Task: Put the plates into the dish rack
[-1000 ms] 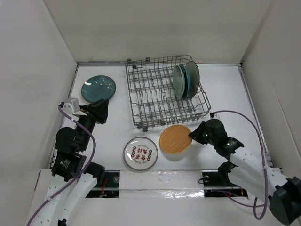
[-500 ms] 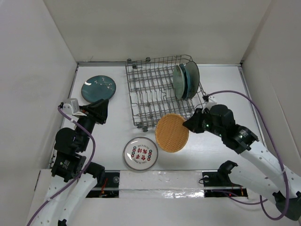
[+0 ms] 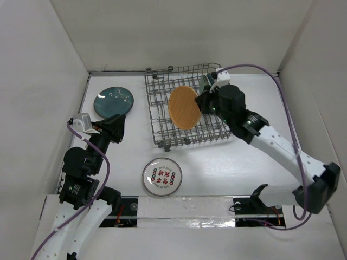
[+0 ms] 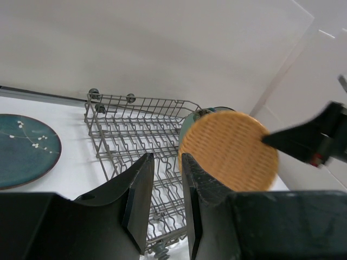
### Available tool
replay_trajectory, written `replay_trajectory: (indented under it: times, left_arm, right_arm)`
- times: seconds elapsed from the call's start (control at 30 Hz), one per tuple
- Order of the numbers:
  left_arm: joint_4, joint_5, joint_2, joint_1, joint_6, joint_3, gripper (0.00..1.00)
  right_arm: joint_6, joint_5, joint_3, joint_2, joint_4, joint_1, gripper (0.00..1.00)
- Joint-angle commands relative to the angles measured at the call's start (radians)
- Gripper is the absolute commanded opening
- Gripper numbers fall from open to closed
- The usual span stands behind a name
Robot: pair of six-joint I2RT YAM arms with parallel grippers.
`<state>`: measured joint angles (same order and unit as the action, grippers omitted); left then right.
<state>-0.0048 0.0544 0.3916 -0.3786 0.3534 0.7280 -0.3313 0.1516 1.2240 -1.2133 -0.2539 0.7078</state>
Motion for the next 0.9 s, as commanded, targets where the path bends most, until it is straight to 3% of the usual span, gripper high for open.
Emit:
replay_trajectory:
  times: [0.0, 0.17, 0.37, 0.87]
  left_arm:
    - [0.045, -0.016, -0.007, -0.003, -0.005, -0.007, 0.24]
    - [0.045, -0.024, 0.006, -0.003, -0.007, -0.006, 0.24]
    - [0.040, -0.011, 0.015, -0.003, -0.010, -0.004, 0.24]
    - [0.034, 0.007, 0.052, -0.003, -0.019, -0.004, 0.24]
  right_arm:
    - [0.179, 0.358, 0.112, -0.141, 0.160, -0.007, 0.00]
    - [0.294, 0.491, 0.232, -0.363, 0.243, -0.044, 0.00]
    - [0.417, 0.592, 0.324, -0.514, 0.298, -0.054, 0.00]
    - [0.377, 0.503, 0.379, -0.684, 0.283, -0.107, 0.00]
